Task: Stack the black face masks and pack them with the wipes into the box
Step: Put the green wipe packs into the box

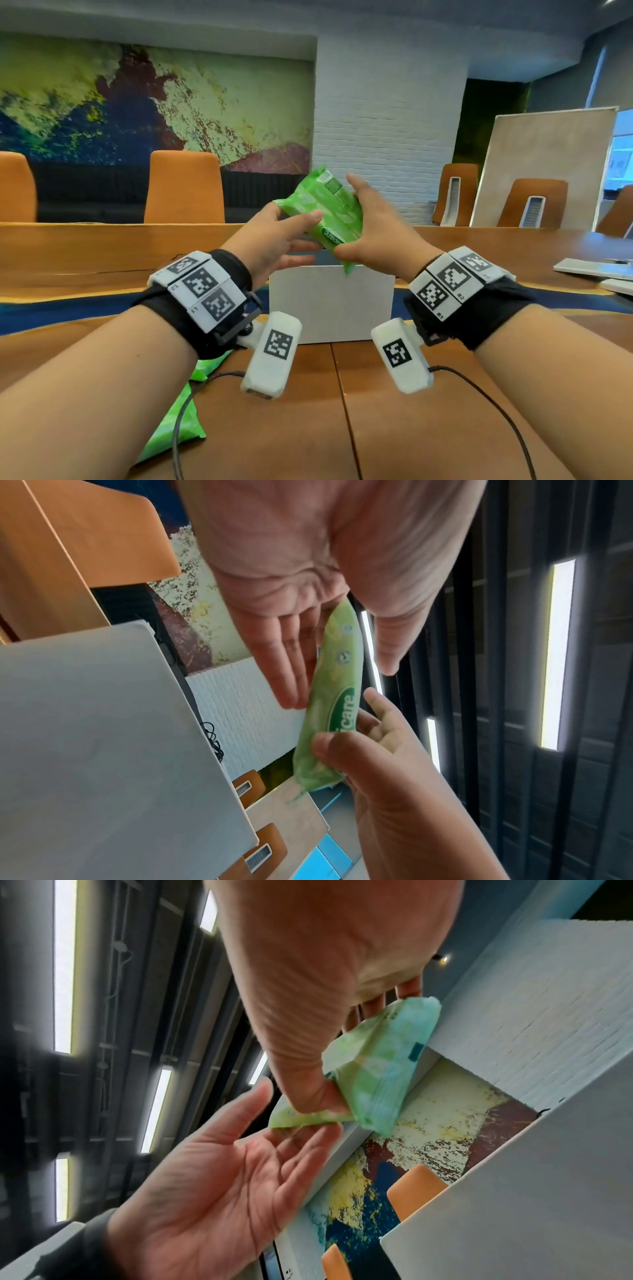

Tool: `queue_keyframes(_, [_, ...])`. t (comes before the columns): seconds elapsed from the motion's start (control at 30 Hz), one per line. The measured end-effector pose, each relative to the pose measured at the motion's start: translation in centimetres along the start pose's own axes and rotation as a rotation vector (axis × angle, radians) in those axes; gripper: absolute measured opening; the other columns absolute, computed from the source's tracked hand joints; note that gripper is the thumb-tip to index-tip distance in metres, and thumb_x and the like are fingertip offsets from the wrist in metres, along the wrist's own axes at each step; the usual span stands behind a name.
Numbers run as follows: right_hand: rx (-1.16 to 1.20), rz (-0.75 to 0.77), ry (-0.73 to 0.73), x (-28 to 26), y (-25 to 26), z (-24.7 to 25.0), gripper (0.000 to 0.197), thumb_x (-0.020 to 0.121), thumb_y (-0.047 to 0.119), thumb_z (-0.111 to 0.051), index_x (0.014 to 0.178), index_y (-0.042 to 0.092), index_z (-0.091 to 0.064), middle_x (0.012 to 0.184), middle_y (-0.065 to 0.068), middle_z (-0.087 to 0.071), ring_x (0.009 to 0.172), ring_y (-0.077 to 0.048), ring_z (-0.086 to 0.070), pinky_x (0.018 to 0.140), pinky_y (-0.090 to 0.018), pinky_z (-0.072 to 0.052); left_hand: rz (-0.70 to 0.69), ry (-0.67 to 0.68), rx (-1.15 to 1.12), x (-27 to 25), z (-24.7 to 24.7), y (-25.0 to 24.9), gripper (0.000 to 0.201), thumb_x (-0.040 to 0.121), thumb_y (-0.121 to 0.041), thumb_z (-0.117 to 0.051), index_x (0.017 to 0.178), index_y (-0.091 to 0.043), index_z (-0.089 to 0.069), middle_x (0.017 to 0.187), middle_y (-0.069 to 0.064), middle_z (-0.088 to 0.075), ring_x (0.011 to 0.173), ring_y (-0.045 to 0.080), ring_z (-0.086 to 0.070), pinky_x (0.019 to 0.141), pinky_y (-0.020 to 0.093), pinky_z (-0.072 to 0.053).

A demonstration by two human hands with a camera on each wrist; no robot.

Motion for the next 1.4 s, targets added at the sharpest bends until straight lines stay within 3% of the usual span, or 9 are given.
queue_keyframes(0.13, [-0.105, 0.111, 0.047, 0.5, 1.4, -0.8, 0.103, 0.067, 0.028, -0.079, 0.15, 0.025, -0.018, 0.143, -0.001, -0.036, 0.131, -0.02, -0.035, 0.109, -0.043, -0.033, -0.037, -0.076, -0.089, 0.1, 1.7, 0.1, 0.016, 0.092, -0.011, -0.059, 0.103, -0.018, -0.049, 0.094, 0.009, -0.067, 0.068, 0.017, -0.07, 0.058, 0.024, -0.057])
queue_keyframes(0.27, [0.141, 0.015, 0.112, 1.6, 0.2, -1.4, 0.083, 0.072, 0.039, -0.079, 0.142, 0.019, -0.038, 0.133, -0.002, -0.051, 0.121, -0.016, -0.051, 0.105, -0.036, -0.042, -0.095, -0.103, -0.158, 0.3, 3.0, 0.8, 0.018, 0.092, -0.002, -0.056, 0.094, -0.017, -0.046, 0.097, 0.008, -0.065, 0.075, 0.018, -0.069, 0.065, 0.026, -0.06])
queue_keyframes(0.47, [0.272, -0.045, 0.259, 3.3, -1.1, -1.6, 0.036, 0.081, 0.01, -0.072, 0.115, 0.003, -0.062, 0.108, -0.016, -0.068, 0.094, -0.019, -0.063, 0.091, -0.035, -0.052, -0.097, -0.052, -0.042, 1.0, 3.3, 2.2, 0.024, 0.088, 0.003, -0.058, 0.096, -0.018, -0.05, 0.101, 0.01, -0.065, 0.093, 0.024, -0.066, 0.081, 0.035, -0.056])
queue_keyframes(0.6, [0.108, 0.001, 0.244, 5.0, -1.1, -1.5, 0.019, 0.086, 0.017, -0.068, 0.104, 0.013, -0.064, 0.097, -0.006, -0.067, 0.086, -0.015, -0.061, 0.077, -0.023, -0.05, -0.088, -0.147, 0.096, 1.8, 4.3, 2.6, 0.026, 0.094, -0.012, -0.055, 0.12, -0.018, -0.051, 0.106, -0.002, -0.06, 0.094, 0.008, -0.056, 0.076, 0.014, -0.044])
queue_keyframes(0.73, [-0.005, 0.007, 0.123, 6.6, -1.3, -1.2, 0.018, 0.089, 0.022, -0.063, 0.107, 0.017, -0.064, 0.095, -0.004, -0.068, 0.085, -0.02, -0.063, 0.076, -0.029, -0.051, 0.156, -0.204, 0.19, 3.0, 6.3, 5.1, 0.05, 0.099, -0.031, -0.047, 0.145, -0.022, -0.031, 0.141, 0.001, -0.041, 0.128, 0.019, -0.039, 0.107, 0.041, -0.031])
queue_keyframes(0.83, [-0.058, -0.04, 0.141, 7.7, -2.0, -1.8, 0.02, 0.091, 0.025, -0.06, 0.109, 0.018, -0.064, 0.1, -0.006, -0.069, 0.092, -0.024, -0.064, 0.083, -0.035, -0.052, 0.271, -0.215, 0.16, 3.3, 6.8, 6.7, 0.046, 0.098, -0.025, -0.048, 0.142, -0.016, -0.037, 0.144, 0.013, -0.043, 0.132, 0.031, -0.042, 0.105, 0.047, -0.035])
queue_keyframes(1.0, [-0.41, -0.083, 0.54, 7.6, -2.8, -5.3, 0.03, 0.092, 0.028, -0.058, 0.121, 0.021, -0.06, 0.107, 0.001, -0.063, 0.094, -0.017, -0.056, 0.082, -0.025, -0.041, 0.359, -0.128, 0.1, 3.9, 6.1, 8.4, 0.021, 0.099, -0.013, -0.043, 0.118, -0.011, -0.052, 0.122, 0.018, -0.055, 0.097, 0.025, -0.057, 0.09, 0.046, -0.048])
queue_keyframes(1.17, [-0.475, -0.139, 0.861, 7.1, -3.6, -8.9, 0.03, 0.095, 0.029, -0.053, 0.124, 0.029, -0.058, 0.121, -0.001, -0.062, 0.11, -0.02, -0.057, 0.1, -0.038, -0.047, 0.447, -0.084, 0.003, 4.4, 6.1, 9.6, 0.016, 0.102, -0.013, -0.037, 0.095, -0.017, -0.051, 0.121, 0.016, -0.051, 0.119, 0.029, -0.05, 0.1, 0.058, -0.041])
queue_keyframes(1.4, [-0.344, -0.277, 0.921, 7.3, -4.7, -10.6, 0.034, 0.097, 0.023, -0.051, 0.129, 0.029, -0.056, 0.122, -0.001, -0.061, 0.116, -0.021, -0.058, 0.098, -0.035, -0.049, 0.47, -0.037, -0.015, 4.7, 6.6, 10.4, 0.036, 0.101, -0.016, -0.041, 0.137, -0.018, -0.04, 0.133, 0.011, -0.05, 0.125, 0.026, -0.045, 0.106, 0.061, -0.032])
Point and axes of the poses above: each hand's wrist, its own x-axis towards the middle knuckle, its own z-axis out of the back of the hand, y = z × x, the point moved 5 cm from there along x, towards the middle knuckle
